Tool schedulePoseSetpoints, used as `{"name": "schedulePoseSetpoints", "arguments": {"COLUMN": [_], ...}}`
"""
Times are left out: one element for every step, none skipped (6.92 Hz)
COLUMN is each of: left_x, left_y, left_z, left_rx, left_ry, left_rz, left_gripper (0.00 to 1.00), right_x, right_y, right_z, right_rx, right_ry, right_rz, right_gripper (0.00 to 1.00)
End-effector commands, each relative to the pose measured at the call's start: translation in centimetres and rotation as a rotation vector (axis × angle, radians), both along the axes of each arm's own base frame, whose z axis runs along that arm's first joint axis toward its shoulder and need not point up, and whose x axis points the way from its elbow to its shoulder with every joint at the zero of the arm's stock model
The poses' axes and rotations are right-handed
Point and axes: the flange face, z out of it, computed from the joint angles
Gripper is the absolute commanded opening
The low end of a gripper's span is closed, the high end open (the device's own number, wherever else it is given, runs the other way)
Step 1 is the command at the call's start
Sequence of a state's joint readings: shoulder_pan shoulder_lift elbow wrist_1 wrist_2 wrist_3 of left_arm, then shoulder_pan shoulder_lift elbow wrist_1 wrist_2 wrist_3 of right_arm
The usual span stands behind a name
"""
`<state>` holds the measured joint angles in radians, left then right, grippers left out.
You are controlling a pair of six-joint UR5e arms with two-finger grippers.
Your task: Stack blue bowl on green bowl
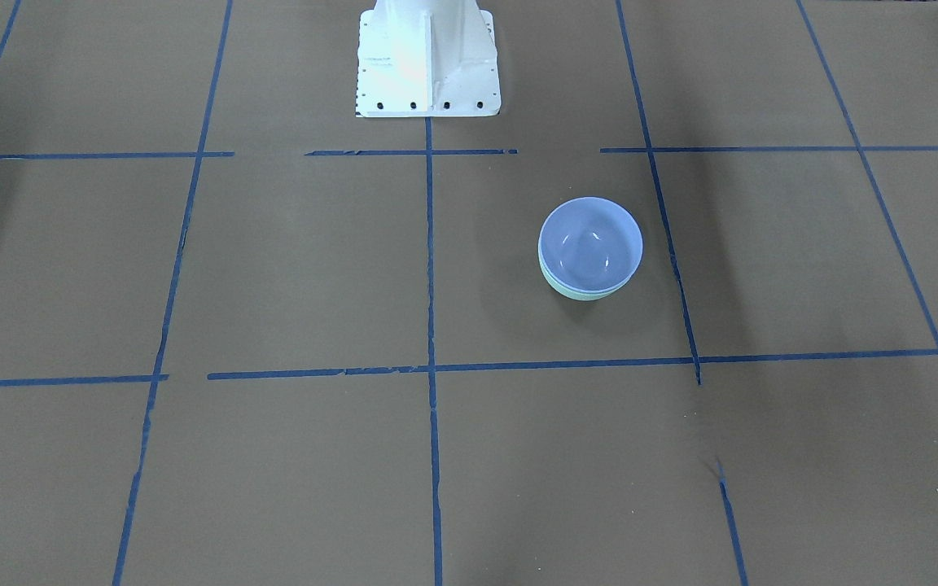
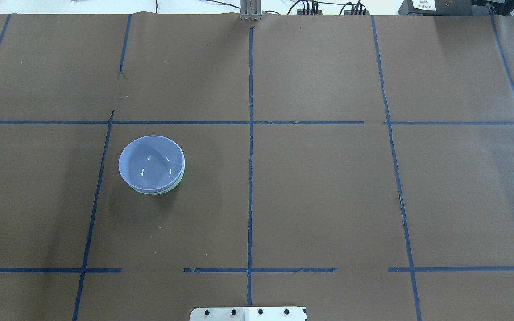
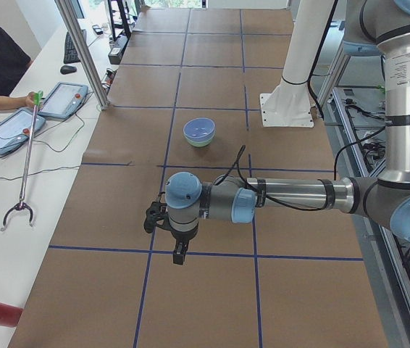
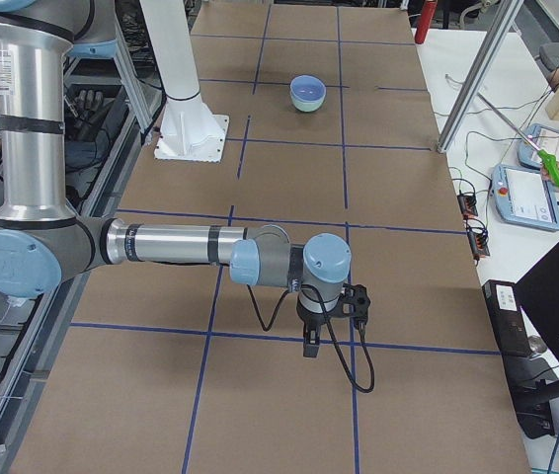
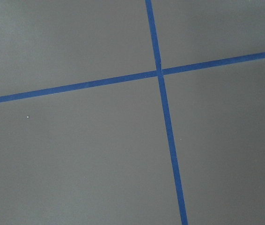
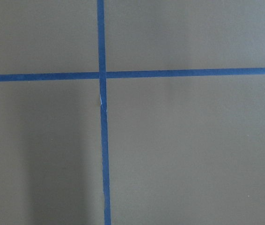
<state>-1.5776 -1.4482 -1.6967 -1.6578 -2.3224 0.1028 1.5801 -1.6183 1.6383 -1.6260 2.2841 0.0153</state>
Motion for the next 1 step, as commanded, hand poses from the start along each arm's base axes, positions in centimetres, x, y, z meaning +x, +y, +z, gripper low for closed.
{"name": "schedulePoseSetpoints", "arguments": {"left_x": [0.03], "left_y": [0.03], "left_z": [0.23], "left_rx": [-0.004], "left_ry": [0.0], "left_rz": [0.001], "left_gripper": [1.0], "right_x": [0.0], "right_y": [0.0], "right_z": [0.0], "right_rx": [0.0], "right_ry": [0.0], "right_rz": [0.0], "right_gripper": [1.0]}}
